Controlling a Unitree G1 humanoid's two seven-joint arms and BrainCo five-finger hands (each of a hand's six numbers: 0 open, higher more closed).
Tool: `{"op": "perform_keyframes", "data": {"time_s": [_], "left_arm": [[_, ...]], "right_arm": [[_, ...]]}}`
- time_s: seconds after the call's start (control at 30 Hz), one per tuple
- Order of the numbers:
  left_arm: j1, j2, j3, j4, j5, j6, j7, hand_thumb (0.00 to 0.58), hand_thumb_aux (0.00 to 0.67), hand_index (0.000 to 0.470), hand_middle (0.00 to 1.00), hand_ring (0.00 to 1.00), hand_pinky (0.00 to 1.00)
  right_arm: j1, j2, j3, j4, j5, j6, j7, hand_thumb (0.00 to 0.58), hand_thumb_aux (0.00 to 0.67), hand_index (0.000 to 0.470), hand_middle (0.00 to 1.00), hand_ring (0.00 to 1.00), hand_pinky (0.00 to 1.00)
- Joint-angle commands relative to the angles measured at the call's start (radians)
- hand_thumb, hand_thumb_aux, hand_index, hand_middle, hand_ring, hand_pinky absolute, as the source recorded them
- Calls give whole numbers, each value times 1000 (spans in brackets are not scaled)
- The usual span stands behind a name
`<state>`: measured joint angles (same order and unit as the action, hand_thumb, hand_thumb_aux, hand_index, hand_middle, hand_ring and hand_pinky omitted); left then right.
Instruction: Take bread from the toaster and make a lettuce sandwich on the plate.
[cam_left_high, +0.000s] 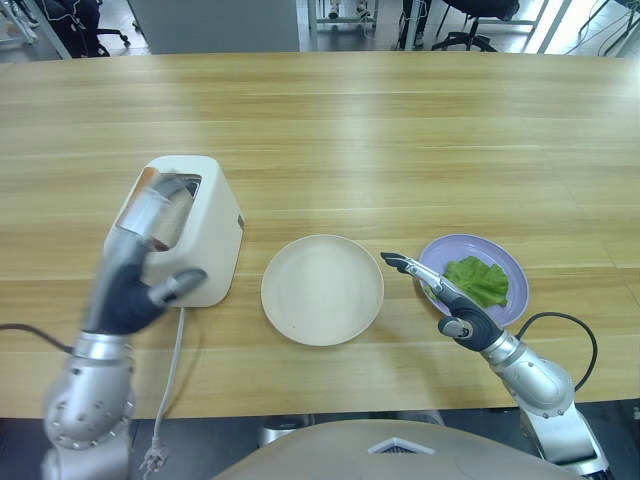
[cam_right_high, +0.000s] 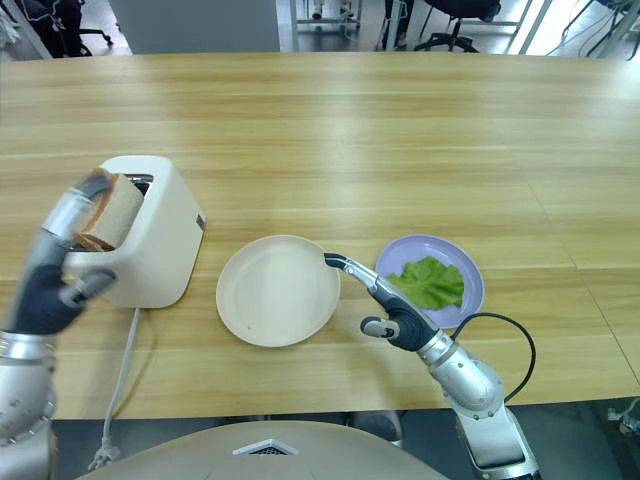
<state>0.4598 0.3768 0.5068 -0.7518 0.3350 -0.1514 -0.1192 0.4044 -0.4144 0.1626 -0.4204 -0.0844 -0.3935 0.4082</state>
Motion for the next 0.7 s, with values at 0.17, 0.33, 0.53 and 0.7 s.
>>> {"op": "perform_keyframes", "data": {"time_s": [0.17,0.33,0.53,0.7], "left_arm": [[-97,171,122,309,294,129,89,0,0,0,0,0,0],[-163,225,-14,509,417,177,111,0,0,0,0,0,0],[-255,245,-122,672,417,209,126,0,0,0,0,0,0],[-300,261,-178,725,430,224,153,0,0,0,0,0,0]], "right_arm": [[23,7,17,-35,10,18,3,0,0,0,0,0,0],[43,11,38,-71,8,27,3,0,0,0,0,0,0],[51,13,43,-107,18,44,0,0,0,0,0,0,0],[51,13,43,-121,26,54,1,0,0,0,0,0,0]]}}
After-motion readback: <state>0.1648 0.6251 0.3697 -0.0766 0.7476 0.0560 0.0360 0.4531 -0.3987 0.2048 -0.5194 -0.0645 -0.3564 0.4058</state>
